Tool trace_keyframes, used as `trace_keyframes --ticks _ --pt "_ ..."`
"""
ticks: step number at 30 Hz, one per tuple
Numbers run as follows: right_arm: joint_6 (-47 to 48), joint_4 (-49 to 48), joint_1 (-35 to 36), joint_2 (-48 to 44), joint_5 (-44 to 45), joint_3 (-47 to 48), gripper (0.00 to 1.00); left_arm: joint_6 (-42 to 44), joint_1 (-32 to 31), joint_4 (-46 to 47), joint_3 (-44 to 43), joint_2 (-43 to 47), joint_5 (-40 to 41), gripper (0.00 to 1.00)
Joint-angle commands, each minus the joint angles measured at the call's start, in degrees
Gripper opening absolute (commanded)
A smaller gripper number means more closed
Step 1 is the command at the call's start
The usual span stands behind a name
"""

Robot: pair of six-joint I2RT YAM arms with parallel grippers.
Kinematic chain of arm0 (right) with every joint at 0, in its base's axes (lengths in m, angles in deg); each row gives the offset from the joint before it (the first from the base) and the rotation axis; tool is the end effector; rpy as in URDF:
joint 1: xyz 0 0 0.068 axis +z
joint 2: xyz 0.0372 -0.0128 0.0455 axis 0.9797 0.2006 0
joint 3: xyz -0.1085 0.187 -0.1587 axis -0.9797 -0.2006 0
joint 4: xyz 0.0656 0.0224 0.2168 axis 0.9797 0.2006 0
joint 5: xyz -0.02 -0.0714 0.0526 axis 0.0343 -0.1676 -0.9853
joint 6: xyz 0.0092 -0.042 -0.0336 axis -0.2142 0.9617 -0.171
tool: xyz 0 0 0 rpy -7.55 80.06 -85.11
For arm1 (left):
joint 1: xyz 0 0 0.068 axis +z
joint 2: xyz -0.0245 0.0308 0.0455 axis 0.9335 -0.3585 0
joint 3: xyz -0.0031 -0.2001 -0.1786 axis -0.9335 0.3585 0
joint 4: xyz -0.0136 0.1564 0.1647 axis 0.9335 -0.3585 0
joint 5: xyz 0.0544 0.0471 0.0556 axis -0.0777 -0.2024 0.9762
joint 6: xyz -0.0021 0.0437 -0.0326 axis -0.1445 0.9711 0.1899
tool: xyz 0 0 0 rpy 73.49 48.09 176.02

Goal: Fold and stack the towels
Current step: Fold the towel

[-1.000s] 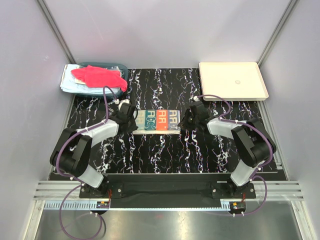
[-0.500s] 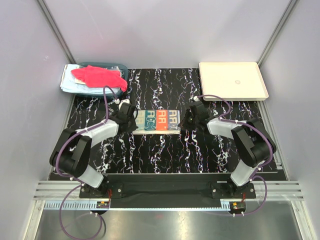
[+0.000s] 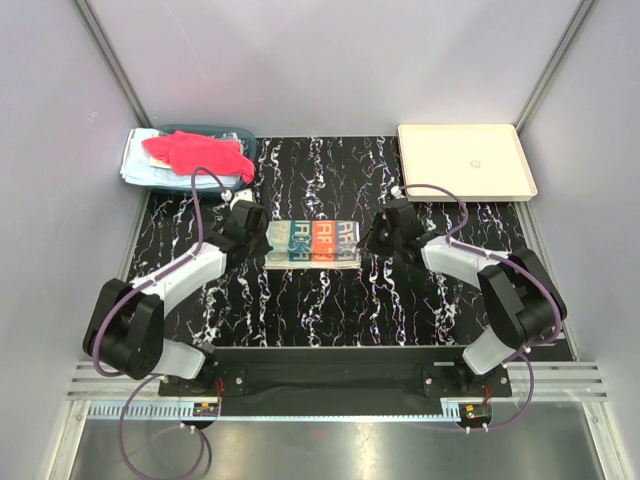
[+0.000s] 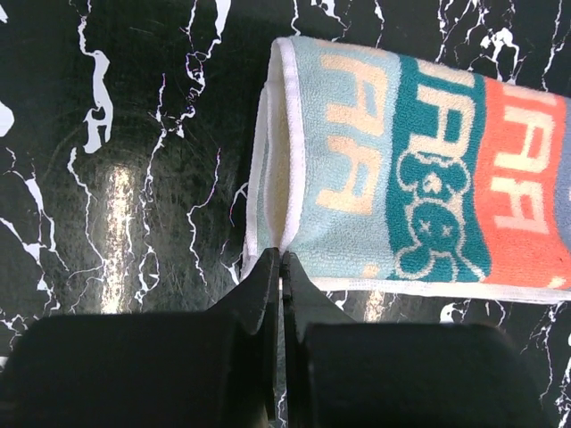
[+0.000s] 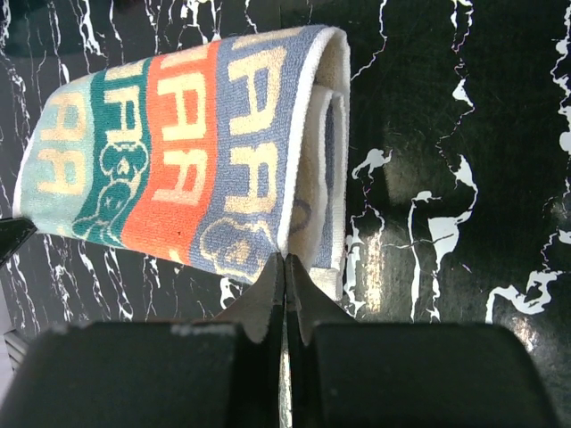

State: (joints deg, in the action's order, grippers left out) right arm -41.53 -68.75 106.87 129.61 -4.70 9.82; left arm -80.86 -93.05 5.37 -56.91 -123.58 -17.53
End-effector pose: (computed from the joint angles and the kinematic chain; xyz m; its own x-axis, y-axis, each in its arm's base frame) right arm 0.2657 0.1479 0.1999 -0.7905 0.3050 -0.5312 -0.0356 0.8428 0.5370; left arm 0.2354 -0.0973 0.2218 -0.7266 -0.2764 -0.6291 -0.1511 0.9574 -0.2461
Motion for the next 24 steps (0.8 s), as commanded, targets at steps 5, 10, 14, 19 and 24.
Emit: trace_keyframes --ticks 5,10,14,19,24 --pt "-0.7 -0.2 1.3 -3.3 -0.2 -1.0 0.01 0.4 0.0 0.6 1.5 3.7 -0.5 0.0" --pt "-1.8 -3.2 2.3 -1.1 -0.9 -3.0 0.01 -0.3 -0.1 2.7 4.8 3.1 -1.2 0.0" --pt "-2.2 -4.6 2.5 1.5 -1.0 -4.2 0.01 -0.5 -0.2 4.7 6.6 1.6 -2.3 0.0" --pt "-2.0 -4.4 2.5 1.9 0.4 -4.4 0.16 -0.6 -0.2 6.1 7.9 0.2 -3.9 0.08" --pt "-0.4 -0.7 2.5 -1.6 2.7 -3.1 0.39 0.0 -0.2 4.5 6.8 2.1 -4.1 0.33"
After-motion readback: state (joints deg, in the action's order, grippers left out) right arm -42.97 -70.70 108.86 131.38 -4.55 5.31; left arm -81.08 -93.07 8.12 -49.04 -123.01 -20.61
